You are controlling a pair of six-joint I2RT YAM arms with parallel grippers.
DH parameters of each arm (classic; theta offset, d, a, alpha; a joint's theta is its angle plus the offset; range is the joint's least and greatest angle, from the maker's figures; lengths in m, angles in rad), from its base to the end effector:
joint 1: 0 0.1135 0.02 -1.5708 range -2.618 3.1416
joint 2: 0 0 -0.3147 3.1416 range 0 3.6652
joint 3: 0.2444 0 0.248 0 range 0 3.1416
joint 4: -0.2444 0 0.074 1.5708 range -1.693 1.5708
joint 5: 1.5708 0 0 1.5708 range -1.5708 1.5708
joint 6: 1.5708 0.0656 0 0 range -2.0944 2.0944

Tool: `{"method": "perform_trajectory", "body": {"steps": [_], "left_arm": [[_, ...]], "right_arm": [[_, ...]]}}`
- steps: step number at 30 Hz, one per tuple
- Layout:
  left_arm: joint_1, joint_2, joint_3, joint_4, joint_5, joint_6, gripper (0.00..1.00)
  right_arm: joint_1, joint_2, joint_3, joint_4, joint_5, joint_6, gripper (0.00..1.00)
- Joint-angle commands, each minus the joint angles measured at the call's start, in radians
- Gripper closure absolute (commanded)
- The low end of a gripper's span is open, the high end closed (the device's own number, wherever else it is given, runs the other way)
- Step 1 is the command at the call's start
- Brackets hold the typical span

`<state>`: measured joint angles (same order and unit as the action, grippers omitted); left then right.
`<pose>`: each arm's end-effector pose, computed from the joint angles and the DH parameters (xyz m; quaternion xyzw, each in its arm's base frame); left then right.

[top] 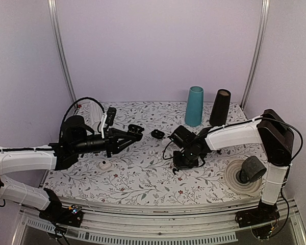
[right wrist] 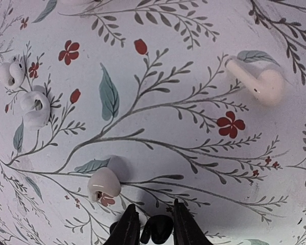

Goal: Insert the wireless bluetooth earbuds into the charging case
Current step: Pick up the right earbud from the center of the board.

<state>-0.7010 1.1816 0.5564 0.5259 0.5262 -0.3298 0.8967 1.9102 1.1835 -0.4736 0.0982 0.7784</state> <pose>0.1781 -0.1935 0.2995 0.3036 0.6713 -0.4872 0.4688 0.2515 0.3045 0.1654 -0.0490 0.9805 0.1044 0.1590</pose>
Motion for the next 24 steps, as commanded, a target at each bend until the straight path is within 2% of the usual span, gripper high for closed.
{"method": "perform_trajectory", "body": {"steps": [1,9,17,24], "left_arm": [[0.011,-0.014,-0.01,0.018,-0.005,0.002,1.0],[0.011,-0.007,-0.008,0.021,-0.002,-0.002,1.0],[0.011,-0.006,-0.009,0.022,-0.001,-0.002,1.0],[0.011,0.001,-0.007,0.025,0.0,-0.002,1.0]], "right_arm": [[0.016,0.041,0.06,-0.058,0.046,-0.033,0.77],[0.049,0.075,0.113,-0.106,0.067,-0.069,0.79],[0.05,0.069,0.12,-0.167,0.113,-0.08,0.68],[0.061,0.079,0.135,-0.163,0.094,-0.104,0.67]]}}
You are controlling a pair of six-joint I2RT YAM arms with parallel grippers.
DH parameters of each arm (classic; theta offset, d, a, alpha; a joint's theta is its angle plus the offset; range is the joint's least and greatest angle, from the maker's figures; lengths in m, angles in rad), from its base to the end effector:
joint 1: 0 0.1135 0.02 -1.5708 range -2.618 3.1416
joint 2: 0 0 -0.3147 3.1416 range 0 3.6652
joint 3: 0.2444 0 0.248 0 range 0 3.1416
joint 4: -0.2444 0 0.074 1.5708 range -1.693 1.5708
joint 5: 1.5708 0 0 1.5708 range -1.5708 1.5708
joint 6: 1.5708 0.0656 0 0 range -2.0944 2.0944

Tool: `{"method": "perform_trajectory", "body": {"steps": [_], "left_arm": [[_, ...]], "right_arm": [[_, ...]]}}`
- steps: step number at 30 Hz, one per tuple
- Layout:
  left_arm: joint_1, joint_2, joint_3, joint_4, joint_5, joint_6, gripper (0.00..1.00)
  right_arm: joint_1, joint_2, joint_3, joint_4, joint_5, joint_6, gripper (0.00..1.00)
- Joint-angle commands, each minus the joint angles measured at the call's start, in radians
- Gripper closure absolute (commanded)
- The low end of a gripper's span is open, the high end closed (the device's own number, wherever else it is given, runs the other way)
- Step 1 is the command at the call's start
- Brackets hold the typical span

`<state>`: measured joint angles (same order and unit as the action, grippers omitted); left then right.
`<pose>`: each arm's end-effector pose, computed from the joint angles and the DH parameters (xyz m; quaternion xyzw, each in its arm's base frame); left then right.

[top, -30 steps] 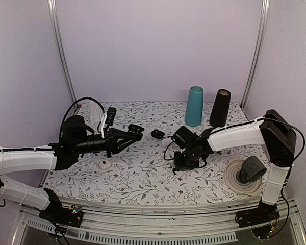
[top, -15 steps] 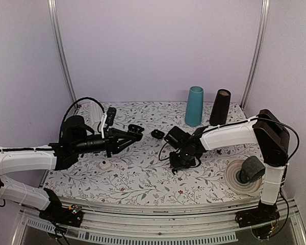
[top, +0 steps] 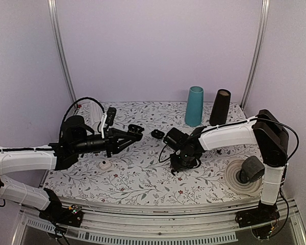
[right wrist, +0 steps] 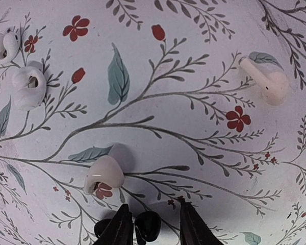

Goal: Insert the wireless bluetooth earbuds into the charging case
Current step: Pick up the right earbud from the center of the board.

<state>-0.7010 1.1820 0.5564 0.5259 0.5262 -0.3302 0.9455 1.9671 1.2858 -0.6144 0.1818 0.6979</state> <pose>0.1782 -0.1935 0.2994 0.3035 0.6715 -0.4872 0.4686 0.2460 0.3205 0.1656 -0.1095 0.9805 0.0388 0.1588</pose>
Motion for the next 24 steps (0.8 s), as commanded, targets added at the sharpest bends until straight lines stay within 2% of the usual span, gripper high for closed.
{"method": "perform_trajectory", "body": {"steps": [1,13,24], "left_arm": [[0.011,0.002,-0.006,0.026,0.0,-0.003,1.0],[0.011,-0.004,-0.005,0.02,0.0,-0.002,1.0],[0.011,0.011,0.005,0.02,0.0,-0.004,1.0]], "right_arm": [[0.013,0.028,0.038,-0.023,0.008,-0.026,0.67],[0.019,0.049,0.045,-0.038,-0.004,-0.038,0.76],[0.026,0.036,0.04,-0.057,0.0,-0.047,0.75]]}}
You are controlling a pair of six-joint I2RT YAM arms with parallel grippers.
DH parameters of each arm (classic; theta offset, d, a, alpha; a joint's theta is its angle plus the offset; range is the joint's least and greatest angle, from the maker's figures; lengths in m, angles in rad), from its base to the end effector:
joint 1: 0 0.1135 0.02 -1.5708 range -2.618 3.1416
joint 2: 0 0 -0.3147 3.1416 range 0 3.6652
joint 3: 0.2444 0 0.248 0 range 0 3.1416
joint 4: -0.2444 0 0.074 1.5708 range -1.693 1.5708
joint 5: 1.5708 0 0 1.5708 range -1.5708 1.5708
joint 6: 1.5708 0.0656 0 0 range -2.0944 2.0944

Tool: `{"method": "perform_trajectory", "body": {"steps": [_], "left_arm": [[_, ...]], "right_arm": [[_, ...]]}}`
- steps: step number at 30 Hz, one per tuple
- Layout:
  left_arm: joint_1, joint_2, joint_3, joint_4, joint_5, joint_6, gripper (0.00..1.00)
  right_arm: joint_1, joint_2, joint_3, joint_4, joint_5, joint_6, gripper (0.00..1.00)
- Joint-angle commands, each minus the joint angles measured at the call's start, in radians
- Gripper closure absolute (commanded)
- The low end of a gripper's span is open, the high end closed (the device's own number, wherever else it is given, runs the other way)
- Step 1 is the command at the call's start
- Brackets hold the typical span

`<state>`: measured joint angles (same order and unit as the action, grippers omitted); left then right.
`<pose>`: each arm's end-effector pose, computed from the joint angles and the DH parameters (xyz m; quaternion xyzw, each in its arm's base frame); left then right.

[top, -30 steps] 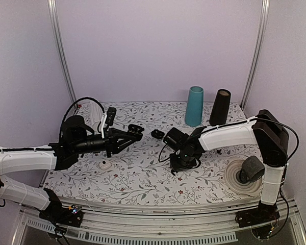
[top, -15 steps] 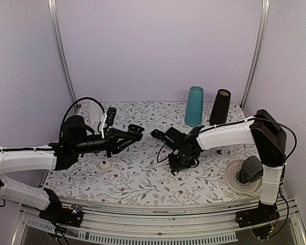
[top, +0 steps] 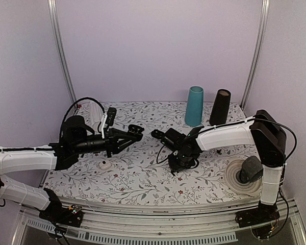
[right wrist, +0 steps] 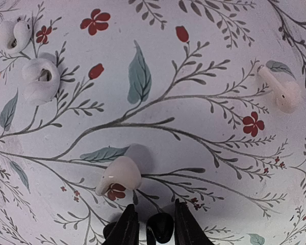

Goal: Insert the wireless bluetooth earbuds into the charging case
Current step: Pick up the right earbud from the center of the board.

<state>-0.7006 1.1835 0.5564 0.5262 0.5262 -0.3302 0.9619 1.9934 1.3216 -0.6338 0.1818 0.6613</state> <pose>0.1785 -0.1936 0.2991 0.3033 0.6720 -0.4870 0.4683 0.2448 0.3304 0.1640 -0.1359 0.9778 0.0336 0.1559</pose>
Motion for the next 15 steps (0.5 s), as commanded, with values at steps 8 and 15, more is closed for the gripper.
{"method": "perform_trajectory", "body": {"steps": [8,15], "left_arm": [[0.01,0.015,0.013,0.017,0.0,-0.003,1.0],[0.01,0.025,0.015,0.018,-0.003,-0.006,1.0]], "right_arm": [[0.009,0.008,0.001,-0.041,-0.001,-0.012,0.8],[0.009,-0.005,-0.013,-0.025,-0.014,-0.013,0.9]]}}
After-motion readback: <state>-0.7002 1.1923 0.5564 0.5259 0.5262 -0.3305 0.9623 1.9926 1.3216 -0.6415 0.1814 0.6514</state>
